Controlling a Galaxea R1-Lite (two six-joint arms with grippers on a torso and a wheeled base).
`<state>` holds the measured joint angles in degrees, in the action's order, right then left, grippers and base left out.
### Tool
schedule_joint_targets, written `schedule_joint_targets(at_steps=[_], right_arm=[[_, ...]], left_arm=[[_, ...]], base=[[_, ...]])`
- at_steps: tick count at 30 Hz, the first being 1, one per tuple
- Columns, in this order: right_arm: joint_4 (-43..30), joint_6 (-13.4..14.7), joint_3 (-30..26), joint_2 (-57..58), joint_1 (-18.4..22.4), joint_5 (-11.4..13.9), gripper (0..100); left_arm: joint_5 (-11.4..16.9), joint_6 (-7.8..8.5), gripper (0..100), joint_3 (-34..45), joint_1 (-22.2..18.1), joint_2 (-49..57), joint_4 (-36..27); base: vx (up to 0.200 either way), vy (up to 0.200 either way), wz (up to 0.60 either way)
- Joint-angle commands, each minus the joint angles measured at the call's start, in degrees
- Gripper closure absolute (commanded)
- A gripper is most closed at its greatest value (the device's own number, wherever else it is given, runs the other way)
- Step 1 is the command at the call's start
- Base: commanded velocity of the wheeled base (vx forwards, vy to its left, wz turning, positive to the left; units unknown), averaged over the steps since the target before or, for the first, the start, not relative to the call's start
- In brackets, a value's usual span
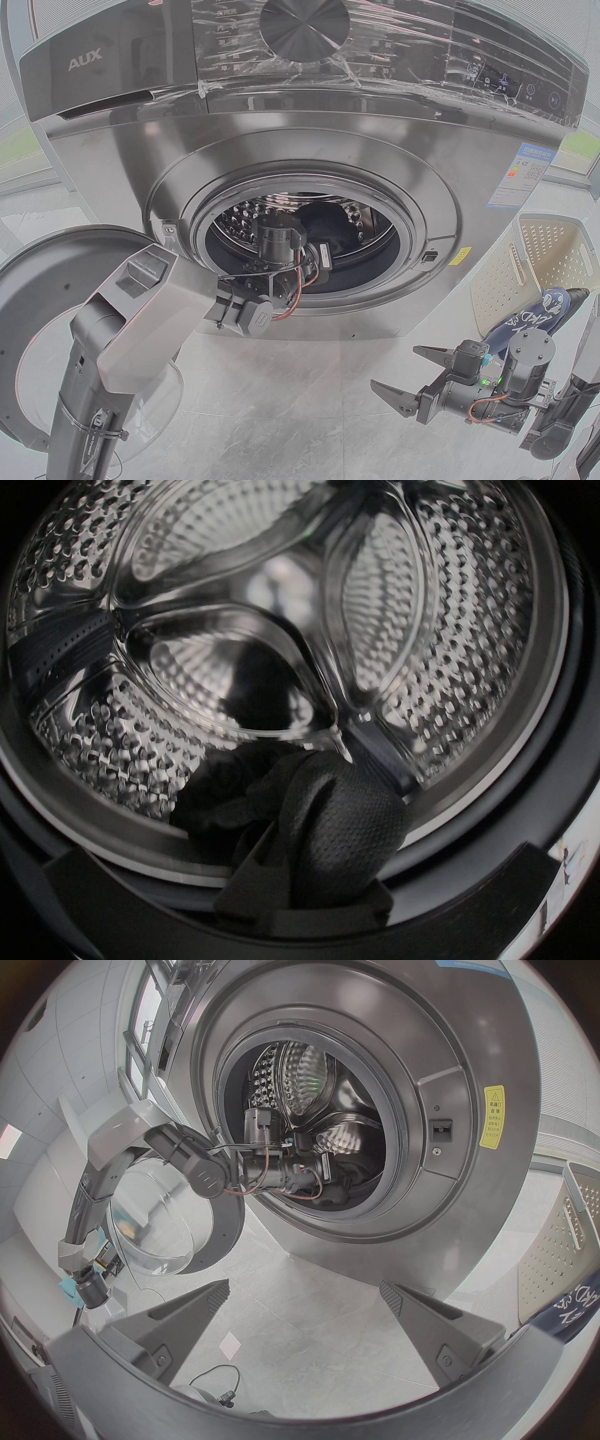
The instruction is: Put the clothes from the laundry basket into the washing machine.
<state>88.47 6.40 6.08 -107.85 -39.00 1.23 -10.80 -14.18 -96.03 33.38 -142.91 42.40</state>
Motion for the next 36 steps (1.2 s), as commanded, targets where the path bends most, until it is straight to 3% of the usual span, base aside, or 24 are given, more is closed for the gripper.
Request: schedule_joint_targets(at_steps=[1, 3, 14, 15, 19, 23, 36], right_arm=[[0.04, 0.02, 0.33, -0.08, 0.15, 0.0, 0], [0.04, 0.02, 0.42, -0.08, 0.24, 0.0, 0], [0.04, 0.02, 0.33, -0.17, -0.03, 0.0, 0], [0.04, 0.02, 0.33, -0.17, 0.06, 0.0, 0], [0.04, 0.02, 0.33, -0.08, 0.15, 0.0, 0], [0.04, 0.02, 0.33, 0.01, 0.15, 0.0, 0], [0.04, 0.02, 0.68, -0.08, 0.24, 0.0, 0]], left_arm=[[-2.56, -1.91, 100, -14.1, -1.83, -8.7, 1.37], [-2.65, -1.91, 100, -18.5, -2.35, -10.63, 1.46], [-2.65, -1.82, 100, -18.57, -4.02, -11.43, 3.3], [-2.65, -1.82, 0, -18.57, -3.93, -11.34, 3.3], [-2.73, -2.08, 0, -18.57, -3.32, -9.58, 2.69], [-2.56, -2.52, 0, -10.85, -2.53, -3.6, 0.4], [-2.82, -1.99, 0, 3.21, 0.9, 6.68, -7.95]], base=[[0.0, 0.0, 0.0], [0.0, 0.0, 0.0], [0.0, 0.0, 0.0], [0.0, 0.0, 0.0], [0.0, 0.0, 0.0], [0.0, 0.0, 0.0], [0.0, 0.0, 0.0]])
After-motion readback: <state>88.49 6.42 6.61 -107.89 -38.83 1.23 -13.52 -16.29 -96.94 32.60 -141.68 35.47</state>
